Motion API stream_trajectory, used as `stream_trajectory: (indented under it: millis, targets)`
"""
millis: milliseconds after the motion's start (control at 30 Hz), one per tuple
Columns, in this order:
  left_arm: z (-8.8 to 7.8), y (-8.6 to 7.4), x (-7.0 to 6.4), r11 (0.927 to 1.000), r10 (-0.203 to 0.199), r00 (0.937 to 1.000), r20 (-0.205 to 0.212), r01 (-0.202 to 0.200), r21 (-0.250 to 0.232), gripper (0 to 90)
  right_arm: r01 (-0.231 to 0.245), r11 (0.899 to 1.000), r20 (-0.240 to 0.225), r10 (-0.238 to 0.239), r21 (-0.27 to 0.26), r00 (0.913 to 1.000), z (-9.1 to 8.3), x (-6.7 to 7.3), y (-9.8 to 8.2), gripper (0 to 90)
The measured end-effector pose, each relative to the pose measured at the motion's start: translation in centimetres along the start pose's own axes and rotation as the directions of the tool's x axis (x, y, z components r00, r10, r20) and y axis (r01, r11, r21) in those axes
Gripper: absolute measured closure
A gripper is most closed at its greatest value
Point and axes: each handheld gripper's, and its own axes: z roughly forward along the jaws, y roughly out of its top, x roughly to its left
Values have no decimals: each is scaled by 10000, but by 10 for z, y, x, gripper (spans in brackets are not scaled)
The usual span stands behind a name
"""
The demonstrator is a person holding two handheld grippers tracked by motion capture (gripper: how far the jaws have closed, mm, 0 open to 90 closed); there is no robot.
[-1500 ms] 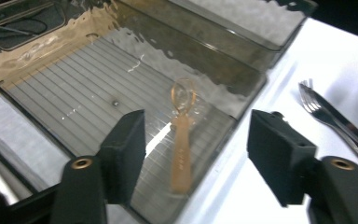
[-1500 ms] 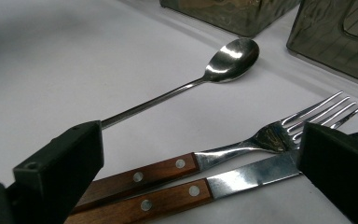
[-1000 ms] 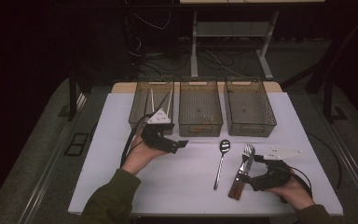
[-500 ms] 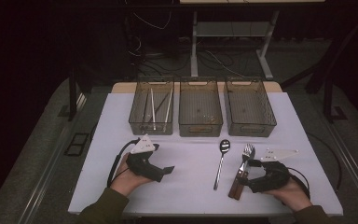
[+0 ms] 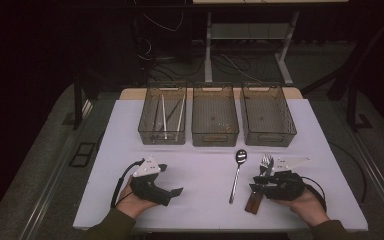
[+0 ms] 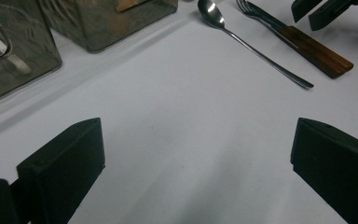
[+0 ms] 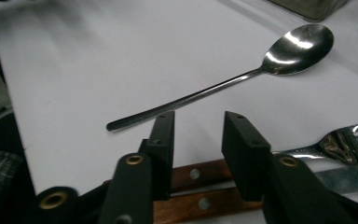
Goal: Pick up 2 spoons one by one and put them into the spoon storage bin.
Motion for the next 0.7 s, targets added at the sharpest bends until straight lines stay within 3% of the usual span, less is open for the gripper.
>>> stream_trajectory:
  millis: [233,400,700]
  targets:
    - [0,-1,1,10000,-13,10000,9,13,23,15,441,9983,-357,-427,374,9984,17,5,9,900]
    - [1,-2,2,10000,6,10000,32,-6,63,15,618,9958,-596,-578,678,9965,30,11,13,900]
    - [1,-2,2,10000,-57,9999,101,56,37,14,1080,9873,-524,-1025,1168,9934,50,19,17,900]
